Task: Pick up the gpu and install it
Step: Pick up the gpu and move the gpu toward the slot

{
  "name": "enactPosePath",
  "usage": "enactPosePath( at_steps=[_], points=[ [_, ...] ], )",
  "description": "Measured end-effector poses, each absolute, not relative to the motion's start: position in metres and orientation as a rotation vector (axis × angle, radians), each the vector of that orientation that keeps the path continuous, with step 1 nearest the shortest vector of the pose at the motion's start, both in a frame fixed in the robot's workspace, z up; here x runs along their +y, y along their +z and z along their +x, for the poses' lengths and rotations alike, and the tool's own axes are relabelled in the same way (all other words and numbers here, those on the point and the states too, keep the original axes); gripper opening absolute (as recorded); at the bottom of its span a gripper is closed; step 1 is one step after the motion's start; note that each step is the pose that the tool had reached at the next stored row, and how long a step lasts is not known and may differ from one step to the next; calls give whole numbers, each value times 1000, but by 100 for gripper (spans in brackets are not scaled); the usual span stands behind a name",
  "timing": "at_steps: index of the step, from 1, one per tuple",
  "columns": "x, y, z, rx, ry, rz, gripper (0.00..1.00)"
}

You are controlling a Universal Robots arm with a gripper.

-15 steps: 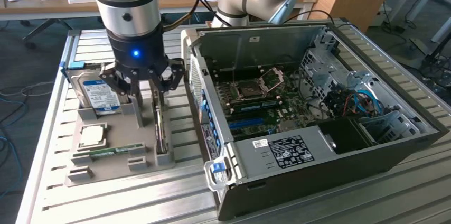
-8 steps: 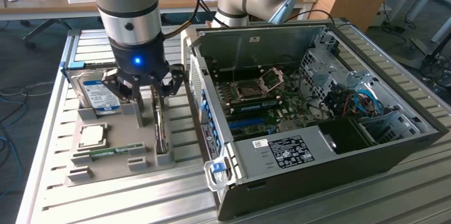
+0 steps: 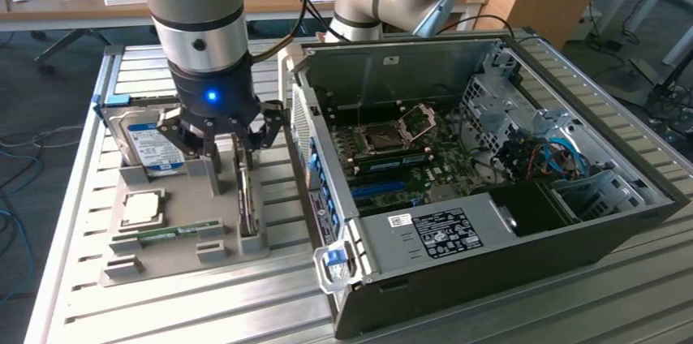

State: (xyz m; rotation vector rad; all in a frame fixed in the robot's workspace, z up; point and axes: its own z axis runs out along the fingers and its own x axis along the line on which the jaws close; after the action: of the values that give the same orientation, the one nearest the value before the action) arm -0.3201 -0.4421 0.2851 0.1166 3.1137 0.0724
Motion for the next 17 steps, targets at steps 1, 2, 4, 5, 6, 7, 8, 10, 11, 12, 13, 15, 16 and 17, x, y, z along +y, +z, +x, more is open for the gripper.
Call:
enactPosePath(
  at_steps=[1, 2, 4, 5, 6, 7, 8, 10, 11, 12, 13, 15, 16, 17],
  points=[
    [-442, 285, -320, 3114, 72, 117, 47],
    [-442, 285, -320, 3113, 73, 117, 47],
    [-442, 285, -318, 3114, 72, 117, 47],
    [-442, 285, -318, 3114, 72, 117, 47],
    [-442, 285, -318, 3114, 72, 117, 47],
    [-442, 285, -318, 3114, 72, 117, 47],
    [-442, 285, -318, 3114, 72, 117, 47],
    [-442, 285, -318, 3114, 72, 117, 47],
    [-442, 285, -318, 3114, 72, 117, 47],
    [-442, 285, -317, 3114, 72, 116, 47],
    [-442, 285, -317, 3114, 72, 117, 47],
    [-442, 285, -317, 3114, 72, 117, 47],
    [-442, 285, -317, 3114, 72, 117, 47],
    [-442, 285, -317, 3114, 72, 117, 47]
  ],
)
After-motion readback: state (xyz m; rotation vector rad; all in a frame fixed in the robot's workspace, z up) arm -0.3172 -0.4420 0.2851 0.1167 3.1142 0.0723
